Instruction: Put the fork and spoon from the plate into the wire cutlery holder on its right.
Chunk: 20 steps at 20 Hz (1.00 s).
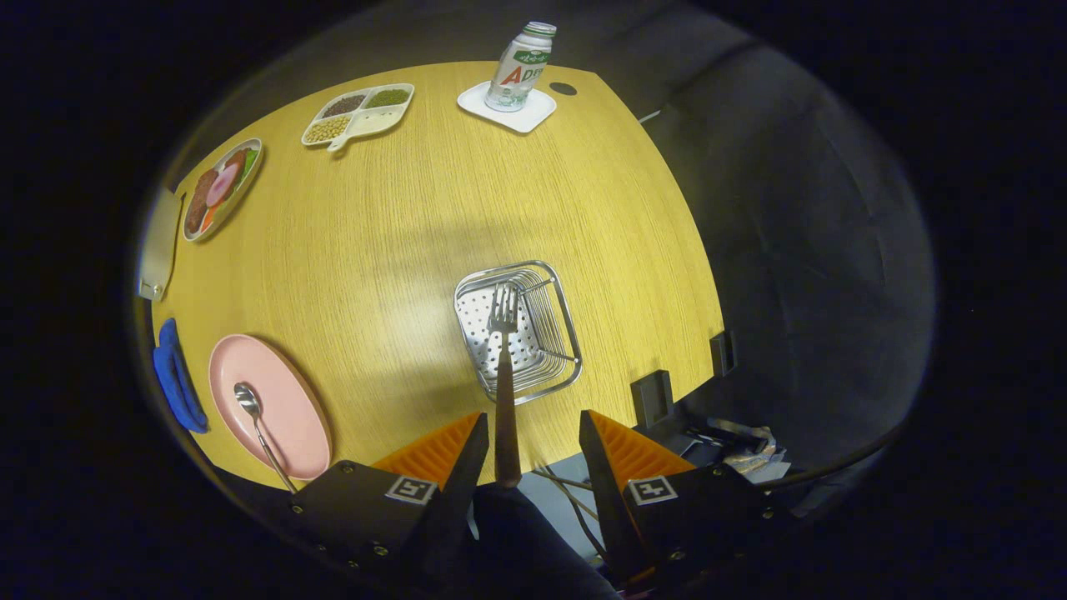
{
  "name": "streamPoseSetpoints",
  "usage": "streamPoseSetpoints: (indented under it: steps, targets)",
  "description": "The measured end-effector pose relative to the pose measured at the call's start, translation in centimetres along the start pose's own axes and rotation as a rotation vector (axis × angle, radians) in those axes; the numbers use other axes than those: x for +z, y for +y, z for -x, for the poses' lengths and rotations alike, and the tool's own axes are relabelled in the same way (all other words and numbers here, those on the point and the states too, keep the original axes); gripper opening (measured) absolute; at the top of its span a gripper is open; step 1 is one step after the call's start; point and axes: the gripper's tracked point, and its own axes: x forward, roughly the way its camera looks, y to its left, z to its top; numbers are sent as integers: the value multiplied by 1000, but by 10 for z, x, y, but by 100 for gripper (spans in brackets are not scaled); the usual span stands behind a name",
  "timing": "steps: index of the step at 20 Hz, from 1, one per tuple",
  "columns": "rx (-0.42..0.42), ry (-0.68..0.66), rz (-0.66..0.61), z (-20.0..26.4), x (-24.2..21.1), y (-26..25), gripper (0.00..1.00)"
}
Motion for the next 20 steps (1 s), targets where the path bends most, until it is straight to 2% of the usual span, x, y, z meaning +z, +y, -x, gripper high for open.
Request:
streamPoseSetpoints:
  steps: [5, 20]
  targets:
    - [13, -55, -28, 11, 6, 10, 69]
    - [0, -156, 74, 46, 7, 58, 69]
